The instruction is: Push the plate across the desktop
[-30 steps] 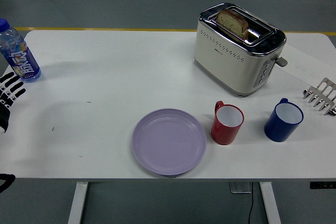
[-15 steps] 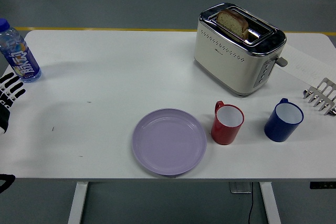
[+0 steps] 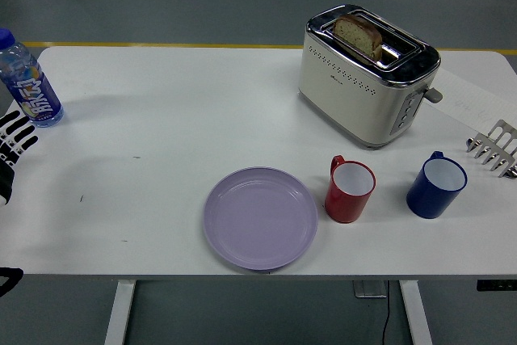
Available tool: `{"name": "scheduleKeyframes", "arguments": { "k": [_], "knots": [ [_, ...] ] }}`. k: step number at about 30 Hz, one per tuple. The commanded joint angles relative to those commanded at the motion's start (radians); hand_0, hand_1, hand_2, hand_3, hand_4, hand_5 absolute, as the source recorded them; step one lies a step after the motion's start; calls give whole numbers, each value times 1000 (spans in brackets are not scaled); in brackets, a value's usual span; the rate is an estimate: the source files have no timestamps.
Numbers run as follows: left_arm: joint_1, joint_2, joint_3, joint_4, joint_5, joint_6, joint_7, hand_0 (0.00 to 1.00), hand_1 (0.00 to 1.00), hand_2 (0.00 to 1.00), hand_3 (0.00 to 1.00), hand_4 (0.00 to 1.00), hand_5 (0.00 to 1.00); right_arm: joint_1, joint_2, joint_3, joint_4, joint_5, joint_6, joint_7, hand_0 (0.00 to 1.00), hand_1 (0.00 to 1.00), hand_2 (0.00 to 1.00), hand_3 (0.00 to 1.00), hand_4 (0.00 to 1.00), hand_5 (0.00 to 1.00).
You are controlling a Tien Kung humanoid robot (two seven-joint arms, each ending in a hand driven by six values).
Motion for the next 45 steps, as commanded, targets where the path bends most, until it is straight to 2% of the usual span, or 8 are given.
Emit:
{"name": "scheduleKeyframes", "arguments": {
  "k": [45],
  "knots": [
    [-4, 1, 21, 7, -3, 6, -3, 708, 736, 719, 643, 516, 998, 3, 0, -2, 0, 4, -2, 0, 561, 549, 677, 595, 300, 295]
  ]
}}
